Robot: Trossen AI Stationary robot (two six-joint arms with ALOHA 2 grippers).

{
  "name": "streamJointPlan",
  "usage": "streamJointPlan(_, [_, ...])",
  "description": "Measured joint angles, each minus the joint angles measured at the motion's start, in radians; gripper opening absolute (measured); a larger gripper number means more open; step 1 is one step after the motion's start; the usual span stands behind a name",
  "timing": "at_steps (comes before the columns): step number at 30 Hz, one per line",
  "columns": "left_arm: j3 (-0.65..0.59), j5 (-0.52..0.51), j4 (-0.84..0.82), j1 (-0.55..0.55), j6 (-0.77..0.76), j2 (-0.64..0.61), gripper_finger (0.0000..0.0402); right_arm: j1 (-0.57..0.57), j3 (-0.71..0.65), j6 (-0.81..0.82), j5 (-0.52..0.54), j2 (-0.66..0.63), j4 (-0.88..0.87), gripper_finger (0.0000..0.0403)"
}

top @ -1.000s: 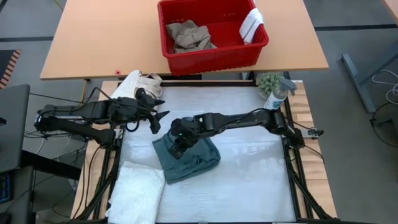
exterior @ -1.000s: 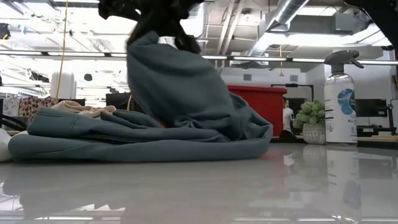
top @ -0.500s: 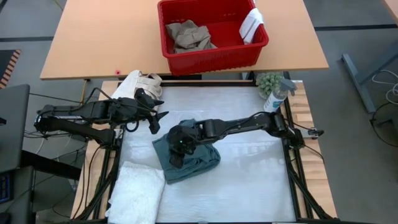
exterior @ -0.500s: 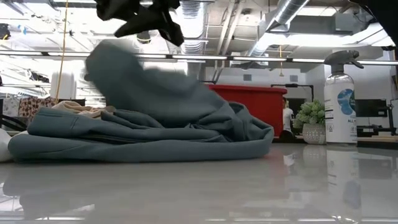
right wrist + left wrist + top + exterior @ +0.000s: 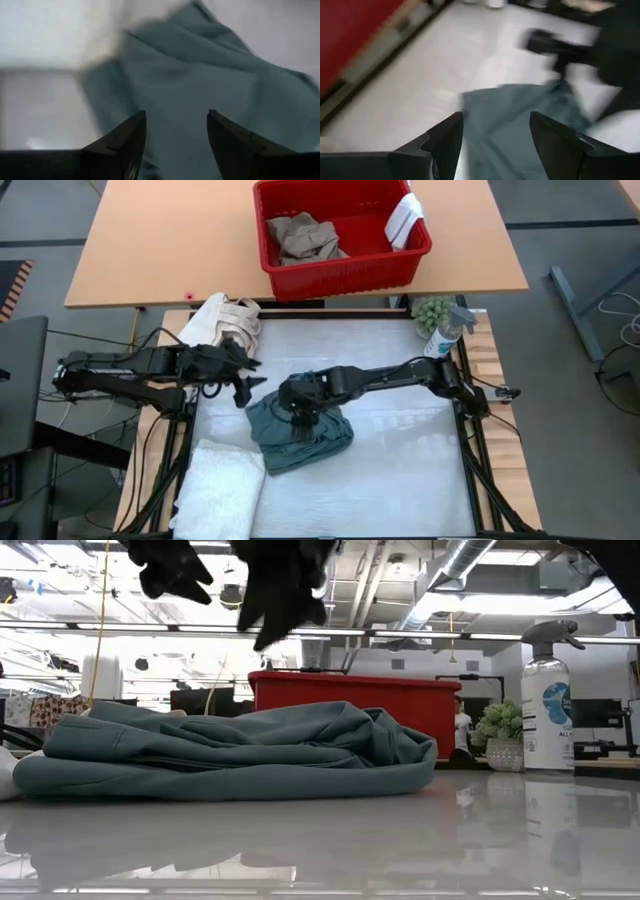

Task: Fold Laundry from Bin
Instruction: Fold the blue pants

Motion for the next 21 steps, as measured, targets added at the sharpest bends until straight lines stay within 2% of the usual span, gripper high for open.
streamJointPlan(3, [-0.077,0.082,0.061,-0.01,-0.068,-0.037,0.0219,-0.037,-0.001,-0.081,-0.01,0.025,0.012,0.0234])
streamJointPlan(8, [-0.168,0.093,0.118,-0.046,-0.211,-0.091,0.0219,-0.108,0.001,-0.149,-0.041,0.055,0.055,0.0235])
streamJointPlan(14, [-0.181,0.056,0.126,-0.094,-0.252,-0.11,0.0219,-0.168,-0.002,-0.211,-0.131,0.121,0.084,0.0235])
streamJointPlan(21, [-0.18,0.007,0.128,-0.105,-0.267,-0.114,0.0219,-0.208,-0.002,-0.222,-0.182,0.183,0.11,0.0235])
